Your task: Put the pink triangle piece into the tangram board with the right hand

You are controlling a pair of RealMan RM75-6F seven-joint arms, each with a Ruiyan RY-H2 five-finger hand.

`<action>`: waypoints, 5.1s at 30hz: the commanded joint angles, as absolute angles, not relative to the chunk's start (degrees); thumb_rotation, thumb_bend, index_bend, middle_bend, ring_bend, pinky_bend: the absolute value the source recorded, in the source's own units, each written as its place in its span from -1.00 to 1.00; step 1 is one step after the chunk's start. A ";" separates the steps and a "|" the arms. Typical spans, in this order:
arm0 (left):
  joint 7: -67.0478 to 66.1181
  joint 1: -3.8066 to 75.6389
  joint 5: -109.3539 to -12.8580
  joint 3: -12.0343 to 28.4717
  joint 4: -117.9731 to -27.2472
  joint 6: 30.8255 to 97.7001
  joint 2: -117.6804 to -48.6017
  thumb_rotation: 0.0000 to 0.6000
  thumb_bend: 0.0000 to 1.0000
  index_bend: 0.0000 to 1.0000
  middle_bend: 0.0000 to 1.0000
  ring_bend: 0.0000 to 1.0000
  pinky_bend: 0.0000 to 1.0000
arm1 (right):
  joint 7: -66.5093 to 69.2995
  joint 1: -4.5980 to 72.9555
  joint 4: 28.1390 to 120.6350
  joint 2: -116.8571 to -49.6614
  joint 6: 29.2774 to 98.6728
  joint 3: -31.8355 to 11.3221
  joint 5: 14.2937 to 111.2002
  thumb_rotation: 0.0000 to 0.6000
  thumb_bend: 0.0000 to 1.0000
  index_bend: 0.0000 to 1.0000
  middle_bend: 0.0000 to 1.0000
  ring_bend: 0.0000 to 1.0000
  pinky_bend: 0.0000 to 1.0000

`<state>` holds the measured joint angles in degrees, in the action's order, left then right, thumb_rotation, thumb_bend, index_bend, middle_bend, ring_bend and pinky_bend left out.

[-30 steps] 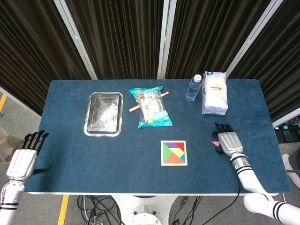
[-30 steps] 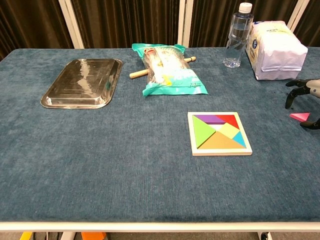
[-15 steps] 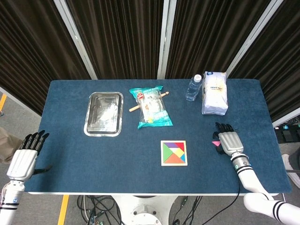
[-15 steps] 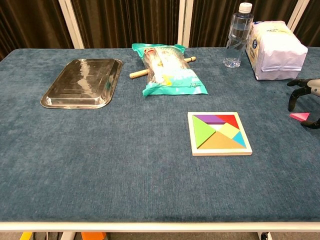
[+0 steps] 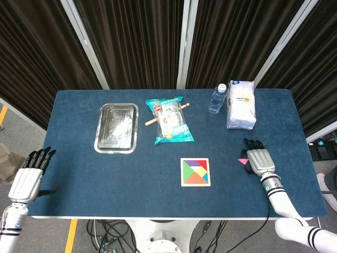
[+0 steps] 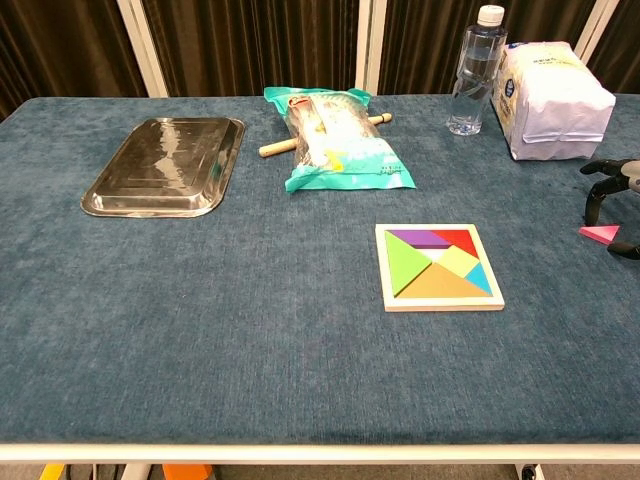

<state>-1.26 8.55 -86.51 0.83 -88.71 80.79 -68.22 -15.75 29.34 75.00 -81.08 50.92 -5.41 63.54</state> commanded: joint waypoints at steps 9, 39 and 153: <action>-1.13 8.41 -86.51 0.75 -88.66 80.94 -68.17 1.00 -1.00 -1.00 -1.00 -1.00 -1.00 | -16.12 29.42 74.85 -81.21 51.11 -5.30 63.28 1.00 -0.49 -0.09 -1.00 -1.00 -1.00; 2.46 8.15 -86.62 1.12 -86.84 81.69 -67.78 1.00 -1.00 -1.00 -1.00 -1.00 -1.00 | -22.99 32.44 92.81 -78.63 55.28 -7.67 62.46 1.00 -0.40 0.03 -1.00 -1.00 -1.00; 13.01 6.41 -87.17 0.35 -80.46 82.44 -67.72 1.00 -1.00 -1.00 -1.00 -1.00 -1.00 | -58.55 43.87 96.88 -104.81 79.40 -13.08 29.81 1.00 -0.38 0.06 -1.00 -1.00 -1.00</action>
